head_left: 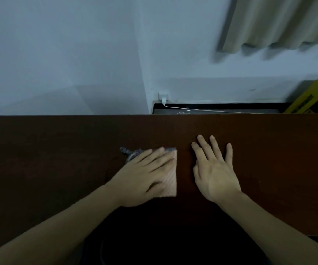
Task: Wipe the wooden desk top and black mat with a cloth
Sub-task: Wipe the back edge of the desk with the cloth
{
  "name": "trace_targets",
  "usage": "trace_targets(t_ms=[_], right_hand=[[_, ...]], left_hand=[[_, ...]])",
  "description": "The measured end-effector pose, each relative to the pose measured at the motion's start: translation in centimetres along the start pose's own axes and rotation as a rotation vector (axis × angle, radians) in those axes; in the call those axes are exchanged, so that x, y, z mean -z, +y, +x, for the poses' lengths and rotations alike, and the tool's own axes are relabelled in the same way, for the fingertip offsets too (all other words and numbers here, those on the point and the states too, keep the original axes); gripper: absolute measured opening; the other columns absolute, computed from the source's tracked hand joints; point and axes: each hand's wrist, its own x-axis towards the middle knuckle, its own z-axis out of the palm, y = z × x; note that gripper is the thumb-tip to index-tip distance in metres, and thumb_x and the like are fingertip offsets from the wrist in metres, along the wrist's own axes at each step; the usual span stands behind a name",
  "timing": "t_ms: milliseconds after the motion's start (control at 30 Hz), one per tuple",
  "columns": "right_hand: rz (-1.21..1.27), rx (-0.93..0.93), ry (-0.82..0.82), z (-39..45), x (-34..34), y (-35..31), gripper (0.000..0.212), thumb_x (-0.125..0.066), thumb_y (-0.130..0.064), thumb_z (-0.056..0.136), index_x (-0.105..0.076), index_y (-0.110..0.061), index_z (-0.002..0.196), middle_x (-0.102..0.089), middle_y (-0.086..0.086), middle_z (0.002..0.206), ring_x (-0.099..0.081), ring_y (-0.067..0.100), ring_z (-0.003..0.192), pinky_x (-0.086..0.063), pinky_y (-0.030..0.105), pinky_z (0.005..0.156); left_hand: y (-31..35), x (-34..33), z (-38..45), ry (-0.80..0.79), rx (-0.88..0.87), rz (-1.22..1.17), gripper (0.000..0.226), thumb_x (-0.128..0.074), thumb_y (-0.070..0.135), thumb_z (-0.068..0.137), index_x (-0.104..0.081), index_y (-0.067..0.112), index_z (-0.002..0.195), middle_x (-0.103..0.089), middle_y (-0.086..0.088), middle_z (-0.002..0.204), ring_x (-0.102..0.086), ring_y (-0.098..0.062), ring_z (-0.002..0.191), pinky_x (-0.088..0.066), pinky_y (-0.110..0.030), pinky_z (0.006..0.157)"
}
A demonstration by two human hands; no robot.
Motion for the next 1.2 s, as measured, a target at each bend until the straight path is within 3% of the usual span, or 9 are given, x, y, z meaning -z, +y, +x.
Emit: trace_targets(t_ms=[133,233,333,467,700,867,1033,1100,1200], right_hand=[[-0.005,-0.004,0.014,-0.1,-0.2,-0.1,0.077,0.001,-0.042,0.089,-0.019,-0.022,0.161,-0.004,0.002,0.171,0.007,0.029,0.156,0.004,0.062,0.122],[-0.002,0.006,0.023,0.0,-0.2,0.0,0.076,0.001,-0.042,0.09,-0.016,-0.022,0.161,-0.002,0.001,0.171,0.01,0.028,0.156,0.006,0.061,0.122],[0.006,0.016,0.05,-0.1,-0.2,0.3,0.078,0.003,-0.043,0.088,-0.018,-0.023,0.16,-0.004,0.001,0.171,0.008,0.028,0.156,0.007,0.061,0.122],[0.016,0.019,0.048,0.1,-0.3,0.4,0.06,-0.02,-0.037,0.101,-0.017,-0.023,0.16,-0.004,0.001,0.17,0.008,0.028,0.156,0.007,0.061,0.122],[0.027,0.022,0.031,-0.2,0.1,0.3,0.059,-0.026,-0.034,0.104,-0.016,-0.02,0.16,-0.003,0.003,0.17,0.008,0.031,0.156,0.004,0.063,0.122],[0.014,0.025,0.013,-0.3,0.4,0.2,0.06,-0.026,-0.034,0.104,-0.016,-0.02,0.161,-0.002,0.004,0.17,0.008,0.032,0.156,0.002,0.063,0.122],[-0.001,0.022,0.026,-0.3,0.2,0.3,0.059,-0.026,-0.033,0.105,-0.015,-0.019,0.161,-0.002,0.005,0.17,0.008,0.032,0.156,0.003,0.062,0.123],[0.007,0.027,0.027,-0.2,0.2,0.3,0.058,-0.026,-0.033,0.105,-0.015,-0.019,0.161,-0.002,0.005,0.17,0.008,0.032,0.156,0.003,0.062,0.123],[0.007,0.034,0.031,-0.3,0.3,0.4,0.058,-0.025,-0.033,0.106,-0.014,-0.019,0.161,-0.001,0.005,0.17,0.008,0.032,0.156,0.003,0.061,0.123]], left_hand=[[-2.1,0.3,0.1,-0.011,-0.005,0.008,0.064,-0.023,0.056,0.106,-0.001,0.031,0.161,0.008,0.011,0.168,0.013,-0.011,0.154,0.008,-0.032,0.124],[-4.6,1.0,3.9,0.063,0.234,0.011,0.065,-0.018,0.056,0.105,0.003,0.031,0.161,0.011,0.009,0.168,0.008,-0.013,0.154,0.001,-0.038,0.125],[-6.8,1.4,7.6,0.132,0.488,-0.043,0.063,-0.016,0.053,0.105,-0.005,0.026,0.161,0.0,0.003,0.169,0.0,-0.017,0.155,-0.002,-0.04,0.126],[-6.2,1.4,9.5,0.167,0.679,-0.12,0.061,-0.018,0.046,0.107,-0.009,0.021,0.162,-0.004,-0.001,0.169,0.0,-0.02,0.156,0.0,-0.041,0.126],[3.0,0.0,2.2,0.1,0.584,-0.117,0.065,-0.008,0.05,0.103,0.0,0.022,0.161,0.01,0.002,0.168,0.008,-0.02,0.155,-0.001,-0.04,0.126],[8.7,-1.0,-4.2,-0.004,0.354,-0.182,0.063,-0.008,0.058,0.103,0.009,0.034,0.159,0.025,0.017,0.163,0.026,-0.007,0.149,0.013,-0.031,0.123],[7.1,-1.4,-5.1,-0.021,0.245,-0.124,0.063,-0.024,0.054,0.106,0.005,0.037,0.158,0.02,0.02,0.164,0.022,-0.006,0.151,0.014,-0.027,0.121],[4.5,-1.2,-3.7,0.018,0.321,-0.073,0.066,-0.024,0.056,0.104,0.004,0.035,0.159,0.016,0.016,0.165,0.015,-0.009,0.152,0.005,-0.033,0.124],[0.7,-0.8,-1.3,0.069,0.619,-0.062,0.065,-0.013,0.058,0.104,0.01,0.031,0.159,0.017,0.011,0.166,0.013,-0.013,0.153,0.0,-0.04,0.126]])
